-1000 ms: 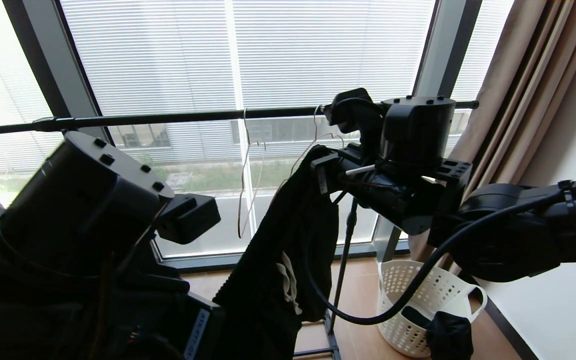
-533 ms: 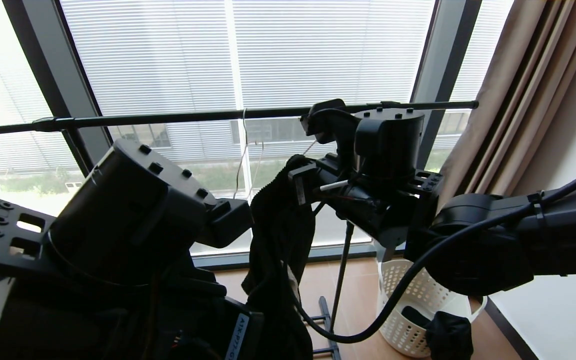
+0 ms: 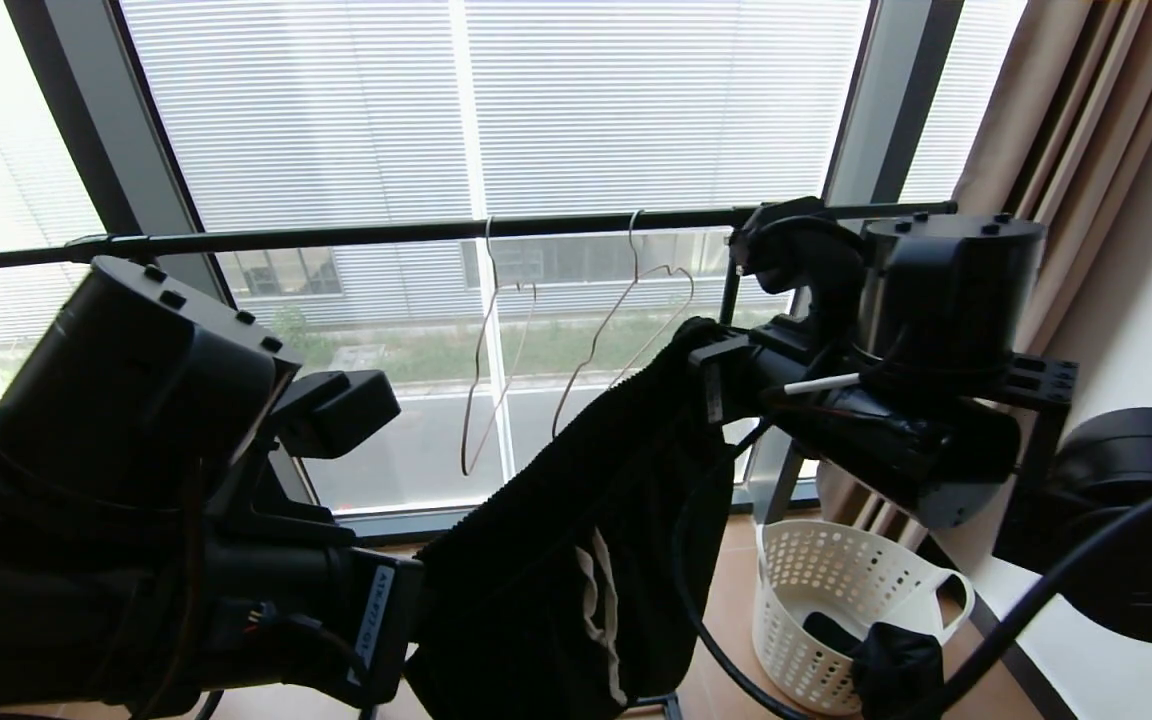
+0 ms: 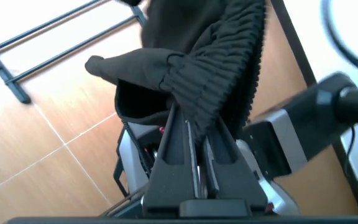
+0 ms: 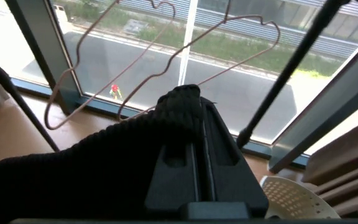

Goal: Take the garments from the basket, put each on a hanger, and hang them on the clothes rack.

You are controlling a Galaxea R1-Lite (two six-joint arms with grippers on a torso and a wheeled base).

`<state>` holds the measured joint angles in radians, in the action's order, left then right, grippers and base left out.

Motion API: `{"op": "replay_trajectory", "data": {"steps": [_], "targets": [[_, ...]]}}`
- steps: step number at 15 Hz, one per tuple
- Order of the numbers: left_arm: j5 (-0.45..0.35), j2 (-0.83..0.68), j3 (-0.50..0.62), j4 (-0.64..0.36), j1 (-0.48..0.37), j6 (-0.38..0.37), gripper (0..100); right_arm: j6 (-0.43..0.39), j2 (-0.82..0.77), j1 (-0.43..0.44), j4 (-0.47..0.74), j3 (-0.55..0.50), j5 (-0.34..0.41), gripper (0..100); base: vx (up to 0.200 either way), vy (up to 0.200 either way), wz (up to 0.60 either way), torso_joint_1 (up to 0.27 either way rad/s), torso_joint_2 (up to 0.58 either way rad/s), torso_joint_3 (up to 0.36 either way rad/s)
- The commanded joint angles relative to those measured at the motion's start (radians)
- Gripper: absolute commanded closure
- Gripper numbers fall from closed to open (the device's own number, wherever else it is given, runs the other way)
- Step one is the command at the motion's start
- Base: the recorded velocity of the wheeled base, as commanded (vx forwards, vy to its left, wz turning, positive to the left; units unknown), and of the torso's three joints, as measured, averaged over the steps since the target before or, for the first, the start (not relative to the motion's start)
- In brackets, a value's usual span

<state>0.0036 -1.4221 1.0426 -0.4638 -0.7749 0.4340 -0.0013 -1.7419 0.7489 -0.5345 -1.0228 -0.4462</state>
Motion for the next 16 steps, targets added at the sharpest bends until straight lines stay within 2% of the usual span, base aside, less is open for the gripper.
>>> {"op": "replay_trajectory", "data": {"steps": [1, 3, 8, 11, 16], "targets": [[0.001, 0.000, 0.004, 0.005, 0.052, -0.014, 100, -0.005, 0.125, -0.010, 0.013, 0.090, -0.011, 100, 0.000, 0.000, 0.00, 0.000, 0.00, 0.000], [0.001, -0.037, 0.014, 0.040, 0.097, -0.058, 100, -0.005, 0.214, 0.000, 0.099, 0.141, -0.009, 100, 0.000, 0.000, 0.00, 0.000, 0.00, 0.000], [-0.001, -0.161, 0.139, 0.062, 0.146, -0.063, 100, 0.001, 0.375, 0.118, 0.281, 0.224, -0.005, 100, 0.000, 0.000, 0.00, 0.000, 0.00, 0.000], [-0.001, -0.190, 0.192, 0.060, 0.152, -0.066, 100, 0.021, 0.387, 0.119, 0.301, 0.253, 0.003, 100, 0.000, 0.000, 0.00, 0.000, 0.00, 0.000], [-0.001, -0.189, 0.198, 0.060, 0.149, -0.066, 100, 0.032, 0.377, 0.118, 0.294, 0.285, 0.020, 100, 0.000, 0.000, 0.00, 0.000, 0.00, 0.000]]}}
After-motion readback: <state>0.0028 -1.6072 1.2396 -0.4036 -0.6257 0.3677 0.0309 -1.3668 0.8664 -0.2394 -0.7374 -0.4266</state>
